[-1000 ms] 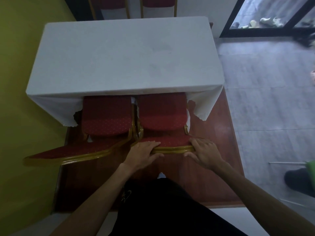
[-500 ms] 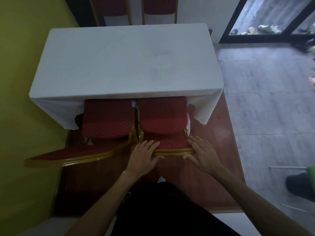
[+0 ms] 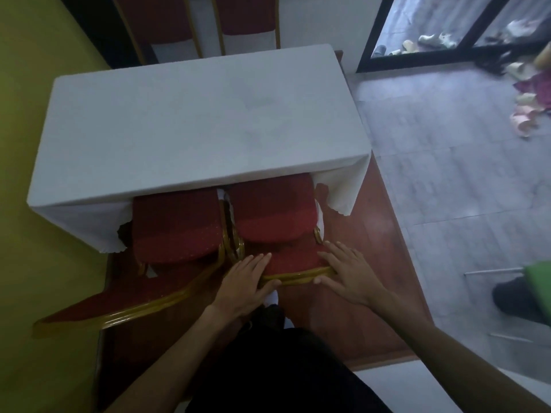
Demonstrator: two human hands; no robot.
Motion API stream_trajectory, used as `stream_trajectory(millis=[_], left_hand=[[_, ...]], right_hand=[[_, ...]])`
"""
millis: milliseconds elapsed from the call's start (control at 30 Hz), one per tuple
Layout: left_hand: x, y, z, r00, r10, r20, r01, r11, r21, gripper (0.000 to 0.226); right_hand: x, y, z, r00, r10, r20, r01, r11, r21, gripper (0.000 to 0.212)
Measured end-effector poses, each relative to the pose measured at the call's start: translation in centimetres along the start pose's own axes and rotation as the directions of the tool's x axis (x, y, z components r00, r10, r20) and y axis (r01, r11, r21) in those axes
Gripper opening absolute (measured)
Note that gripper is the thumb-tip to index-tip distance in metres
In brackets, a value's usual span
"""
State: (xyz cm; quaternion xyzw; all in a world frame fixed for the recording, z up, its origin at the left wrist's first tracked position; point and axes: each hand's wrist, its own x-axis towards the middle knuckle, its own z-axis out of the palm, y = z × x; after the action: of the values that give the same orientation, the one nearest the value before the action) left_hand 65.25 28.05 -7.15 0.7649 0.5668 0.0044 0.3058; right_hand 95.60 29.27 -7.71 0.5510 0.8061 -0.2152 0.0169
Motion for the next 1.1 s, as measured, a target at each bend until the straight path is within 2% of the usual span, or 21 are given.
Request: stream_trajectory(millis=[233, 467, 533, 733, 867, 933, 1033, 1100], left_hand=[[4.9, 0.3, -2.4, 0.995, 0.093, 0.019, -0.094, 0.994, 0.061, 0.082], [10.3, 3.3, -3.4, 0.99, 0.131, 0.044, -0.136, 0.983, 0.12, 0.086], [11.9, 4.8, -2.8, 0.993, 0.112, 0.047, -0.117, 0.984, 0.135, 0.088], [17.6, 11.8, -0.6, 0.999, 0.014, 0.038, -0.019, 0.99, 0.143, 0.087], [21.4, 17.4, 0.7, 0.997, -0.068, -0.021, 0.07, 0.991, 0.118, 0.082], [23.4, 19.7, 1.1, 0.994, -0.104, -0.026, 0.107, 0.985, 0.132, 0.089], [26.0, 22.5, 0.9, 0.982, -0.184, -0.044, 0.188, 0.976, 0.109, 0.101], [27.8, 23.8, 0.1, 0.976, -0.204, -0.072, 0.211, 0.97, 0.118, 0.103]], right_hand=[[0.3, 0.9, -1.3, 0.985, 0.173, -0.025, -0.169, 0.979, 0.117, 0.083], [1.4, 5.6, -4.0, 0.964, 0.264, -0.003, -0.26, 0.953, 0.155, 0.095], [2.0, 7.9, -5.0, 0.967, 0.254, 0.01, -0.253, 0.959, 0.129, 0.096], [4.1, 17.3, -8.4, 0.982, 0.177, 0.062, -0.179, 0.983, 0.03, 0.079], [5.9, 23.7, -12.1, 0.99, 0.086, 0.115, -0.085, 0.996, -0.011, 0.086], [7.0, 26.6, -14.1, 0.987, 0.045, 0.153, -0.037, 0.998, -0.059, 0.088], [9.1, 30.7, -17.0, 0.975, 0.047, 0.216, -0.022, 0.993, -0.118, 0.085], [10.9, 33.4, -18.9, 0.973, 0.069, 0.222, -0.042, 0.991, -0.125, 0.092]])
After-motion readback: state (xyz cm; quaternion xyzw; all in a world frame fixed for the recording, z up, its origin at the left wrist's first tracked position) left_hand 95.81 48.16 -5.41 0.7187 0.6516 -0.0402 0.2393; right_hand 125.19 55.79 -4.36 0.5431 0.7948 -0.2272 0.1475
